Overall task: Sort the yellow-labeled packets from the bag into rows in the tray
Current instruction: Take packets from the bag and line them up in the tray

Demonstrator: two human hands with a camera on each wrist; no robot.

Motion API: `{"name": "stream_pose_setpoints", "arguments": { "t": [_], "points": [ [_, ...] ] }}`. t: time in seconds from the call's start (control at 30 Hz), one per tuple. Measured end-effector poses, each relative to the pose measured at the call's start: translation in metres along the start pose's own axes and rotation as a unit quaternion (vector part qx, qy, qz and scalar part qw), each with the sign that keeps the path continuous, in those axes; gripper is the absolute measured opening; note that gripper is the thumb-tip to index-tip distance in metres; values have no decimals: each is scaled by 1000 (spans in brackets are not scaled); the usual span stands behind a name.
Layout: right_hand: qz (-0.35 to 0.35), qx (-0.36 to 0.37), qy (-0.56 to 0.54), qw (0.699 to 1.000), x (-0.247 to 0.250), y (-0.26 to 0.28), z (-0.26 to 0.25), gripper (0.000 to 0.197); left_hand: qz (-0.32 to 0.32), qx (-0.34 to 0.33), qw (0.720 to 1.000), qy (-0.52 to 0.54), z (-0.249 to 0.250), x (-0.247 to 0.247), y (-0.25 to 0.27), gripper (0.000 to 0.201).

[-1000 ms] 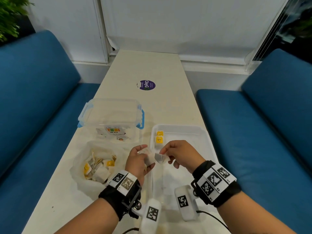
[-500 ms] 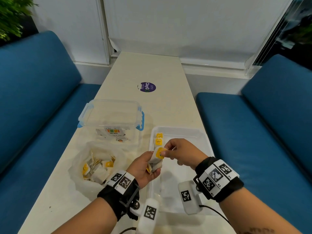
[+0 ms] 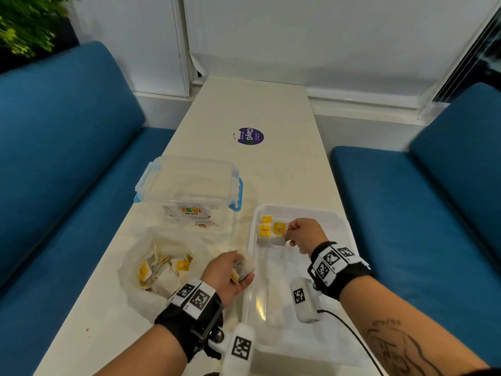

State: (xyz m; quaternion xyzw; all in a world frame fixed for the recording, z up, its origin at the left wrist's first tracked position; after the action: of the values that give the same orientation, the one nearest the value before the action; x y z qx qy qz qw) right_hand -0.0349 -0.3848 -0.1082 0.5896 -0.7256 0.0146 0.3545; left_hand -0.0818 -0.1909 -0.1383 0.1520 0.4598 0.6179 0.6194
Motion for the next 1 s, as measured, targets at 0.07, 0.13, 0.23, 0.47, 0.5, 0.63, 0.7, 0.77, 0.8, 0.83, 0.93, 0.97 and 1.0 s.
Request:
{"name": "stream_pose_setpoints", "arguments": {
  "t": [0.07,0.13,0.23,0.47,0.5,0.63,0.7,0.77,0.8,0.83,0.93,0.97,1.0],
  "points": [
    [-26,-24,23,999,-12,-11,9,30,-6,0,1000,4,-1,-1,-1,10],
    [-48,-46,25,997,-24,-17,15,30,-7,0,1000,11,-1,-2,-3,11],
    [-54,-63,22,996,-33,-22,23,29,-7,-5,1000,16,0,-3,-5,13],
    [-62,-83,31,994,-39,-23,27,29,-25,-7,1000,1,-2,-6,-7,15],
    [-58,-92,22,994,-39,-24,29,30,-27,-6,1000,-3,-3,-7,-7,15],
    [-34,-65,15,997,-40,-22,27,31,-34,-6,999,-25,-4,-7,-6,17],
    [3,-20,33,999,-32,-21,24,35,-41,-10,998,-38,-2,-9,-4,18],
    [35,33,38,998,-20,-17,14,33,-42,-15,998,-53,0,-10,-1,17],
    [30,66,39,997,-15,-12,7,30,-41,-17,997,-61,1,-11,0,16],
    [9,101,37,994,-12,-6,-1,27,-40,-20,996,-71,2,-12,2,15],
    [-99,175,16,980,-13,21,-22,34,-50,-29,992,-112,5,-17,5,13],
    [-131,193,13,972,-14,31,-27,40,-57,-31,990,-123,5,-19,7,13],
    [-154,209,16,966,-16,40,-29,44,-66,-32,989,-129,5,-22,9,12]
  ]
}}
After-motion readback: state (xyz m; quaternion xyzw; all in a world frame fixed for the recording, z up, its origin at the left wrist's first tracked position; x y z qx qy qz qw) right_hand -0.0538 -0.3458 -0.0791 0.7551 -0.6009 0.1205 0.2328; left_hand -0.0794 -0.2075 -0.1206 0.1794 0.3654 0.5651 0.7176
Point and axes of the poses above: each hand's wrist, its own y-axis away from the middle knuckle, its own x-axis out of the back of the hand, z = x × y, the point moved 6 cm from there along -y, towards the middle knuckle, and after that the axes turned 2 degrees about x, right-handed, at the moved point
